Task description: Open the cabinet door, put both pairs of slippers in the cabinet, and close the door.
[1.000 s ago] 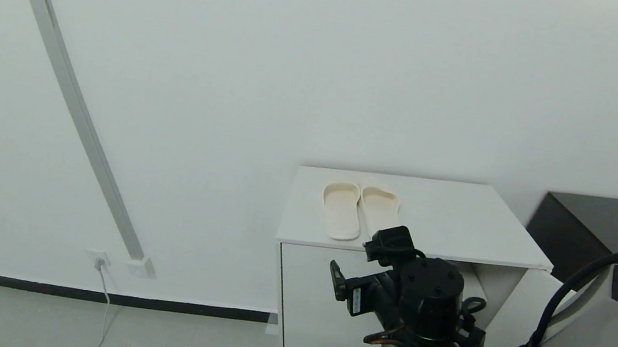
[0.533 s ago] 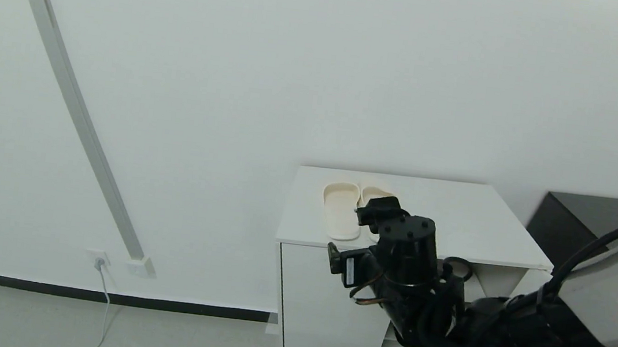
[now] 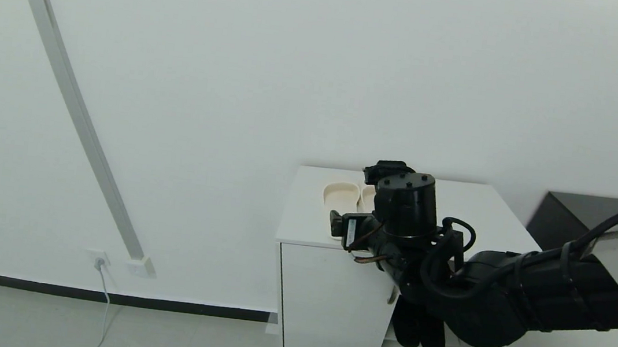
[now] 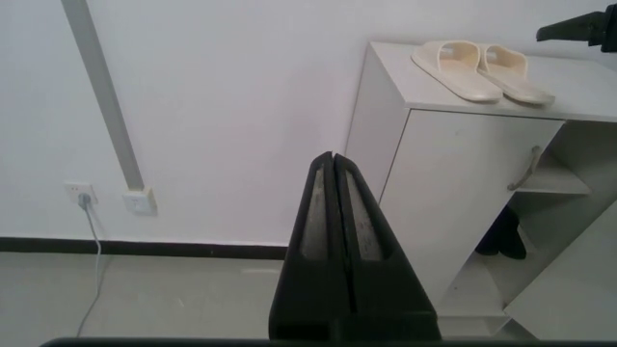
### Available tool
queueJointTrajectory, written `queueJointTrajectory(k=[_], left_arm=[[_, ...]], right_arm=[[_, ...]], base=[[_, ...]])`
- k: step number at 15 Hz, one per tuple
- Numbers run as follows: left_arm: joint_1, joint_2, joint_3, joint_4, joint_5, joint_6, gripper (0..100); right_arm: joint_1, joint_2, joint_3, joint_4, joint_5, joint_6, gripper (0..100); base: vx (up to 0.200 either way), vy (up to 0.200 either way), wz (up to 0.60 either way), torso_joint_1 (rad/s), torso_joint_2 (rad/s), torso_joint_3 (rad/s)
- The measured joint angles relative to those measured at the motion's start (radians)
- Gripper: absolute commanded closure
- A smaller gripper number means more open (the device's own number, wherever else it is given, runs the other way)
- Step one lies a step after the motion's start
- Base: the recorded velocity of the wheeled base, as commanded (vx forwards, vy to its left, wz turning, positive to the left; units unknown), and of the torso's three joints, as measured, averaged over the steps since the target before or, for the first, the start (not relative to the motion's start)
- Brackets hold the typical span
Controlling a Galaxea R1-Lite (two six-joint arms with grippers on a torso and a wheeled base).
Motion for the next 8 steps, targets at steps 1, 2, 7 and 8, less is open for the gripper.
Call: queueJointTrajectory(k=[1,2,7,8], left_arm=[[0.000,0.000,0.000,0.000,-0.001,0.000,100],[0.000,0.000,0.000,0.000,-0.001,0.000,100],[-0.001,0.000,0.000,0.001,-0.002,0.000,100],[-0.001,0.000,0.000,0.001,-0.002,0.000,100]], right_arm=[[0.000,0.000,0.003,-0.001,0.000,0.000,0],[0.000,0.000,0.006,-0.001,0.000,0.001,0],[-0.002,0.000,0.046,-0.005,-0.003,0.007,0],[-0.009,0.001,0.055,-0.005,-0.004,0.007,0]], base=[[0.000,0.000,0.00,0.000,0.00,0.000],[0.200,0.000,0.00,0.002,0.00,-0.002],[0.200,0.000,0.00,0.003,0.00,0.005],[0.200,0.000,0.00,0.017,0.01,-0.002]])
